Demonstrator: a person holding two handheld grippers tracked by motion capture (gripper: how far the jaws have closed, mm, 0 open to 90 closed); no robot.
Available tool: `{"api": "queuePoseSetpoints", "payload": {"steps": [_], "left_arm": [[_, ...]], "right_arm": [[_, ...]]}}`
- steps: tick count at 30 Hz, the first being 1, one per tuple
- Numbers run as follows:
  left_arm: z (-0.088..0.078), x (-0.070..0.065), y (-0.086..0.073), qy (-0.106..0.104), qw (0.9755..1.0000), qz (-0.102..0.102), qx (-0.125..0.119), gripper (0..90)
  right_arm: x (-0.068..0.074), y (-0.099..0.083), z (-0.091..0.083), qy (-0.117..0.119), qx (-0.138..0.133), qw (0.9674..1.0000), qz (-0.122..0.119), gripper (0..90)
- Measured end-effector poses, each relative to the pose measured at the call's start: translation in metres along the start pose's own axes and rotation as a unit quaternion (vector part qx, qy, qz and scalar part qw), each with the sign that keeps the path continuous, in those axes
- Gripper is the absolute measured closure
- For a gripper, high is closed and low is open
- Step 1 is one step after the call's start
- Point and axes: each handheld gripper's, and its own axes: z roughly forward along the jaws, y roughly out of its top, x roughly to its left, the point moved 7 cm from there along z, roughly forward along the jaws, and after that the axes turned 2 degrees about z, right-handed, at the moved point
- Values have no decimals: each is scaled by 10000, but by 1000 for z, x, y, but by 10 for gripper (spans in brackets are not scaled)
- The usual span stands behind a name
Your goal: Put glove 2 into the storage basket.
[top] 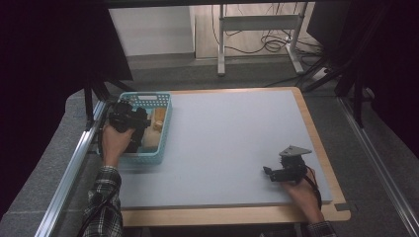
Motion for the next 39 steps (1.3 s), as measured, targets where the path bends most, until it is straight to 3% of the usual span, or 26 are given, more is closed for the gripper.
{"api": "queuePoseSetpoints", "payload": {"steps": [15,29,39], "left_arm": [[-14,-16,1,-175,9993,131,-294,0],[-23,-51,8,-449,9965,531,-454,0],[-26,-80,9,-677,9932,784,-534,1]], "right_arm": [[0,0,0,-7,1,10000,-5,107],[0,0,0,-7,1,10000,-9,107],[0,0,0,-5,3,10000,-5,107]]}}
